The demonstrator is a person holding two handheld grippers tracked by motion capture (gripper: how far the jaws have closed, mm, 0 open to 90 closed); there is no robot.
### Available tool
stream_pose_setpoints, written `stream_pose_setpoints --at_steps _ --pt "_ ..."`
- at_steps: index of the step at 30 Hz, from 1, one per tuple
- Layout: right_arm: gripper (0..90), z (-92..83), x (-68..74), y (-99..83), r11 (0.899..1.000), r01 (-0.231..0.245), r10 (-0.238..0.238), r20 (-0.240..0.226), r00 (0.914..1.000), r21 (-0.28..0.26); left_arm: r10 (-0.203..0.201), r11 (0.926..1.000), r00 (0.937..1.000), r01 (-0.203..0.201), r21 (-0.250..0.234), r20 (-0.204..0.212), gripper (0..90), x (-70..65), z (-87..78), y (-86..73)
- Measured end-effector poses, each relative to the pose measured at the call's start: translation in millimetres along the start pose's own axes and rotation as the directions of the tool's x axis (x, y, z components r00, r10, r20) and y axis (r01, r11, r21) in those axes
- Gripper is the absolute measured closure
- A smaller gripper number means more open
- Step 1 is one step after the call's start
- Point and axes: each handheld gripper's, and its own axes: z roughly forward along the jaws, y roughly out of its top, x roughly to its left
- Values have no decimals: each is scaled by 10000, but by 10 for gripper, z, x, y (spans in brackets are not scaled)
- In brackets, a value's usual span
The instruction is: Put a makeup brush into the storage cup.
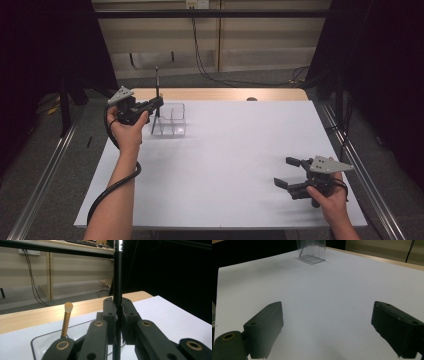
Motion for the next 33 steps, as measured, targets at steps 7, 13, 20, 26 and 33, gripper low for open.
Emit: stream_pose_setpoints --at_steps 7,13,20,26,33 --pt "102 5 1 -6 10000 32 -32 -38 10000 -2 -103 9999 9998 101 -126 -159 838 35 -7 23" --pt "103 6 3 -2 10000 21 -22 -64 10000 -28 -32 10000 9995 30 -69 -329 838 59 7 54" --pt "102 7 3 -5 10000 42 -42 -65 10000 -27 8 9999 9987 -15 -125 -511 838 96 15 100" --pt "103 11 9 -1 9999 106 -106 -84 9999 -16 142 9998 9971 -150 -107 -744 838 124 50 122" --pt "102 9 8 -2 9999 144 -145 -105 9998 -2 185 9998 9949 -190 -43 -993 838 164 94 103"
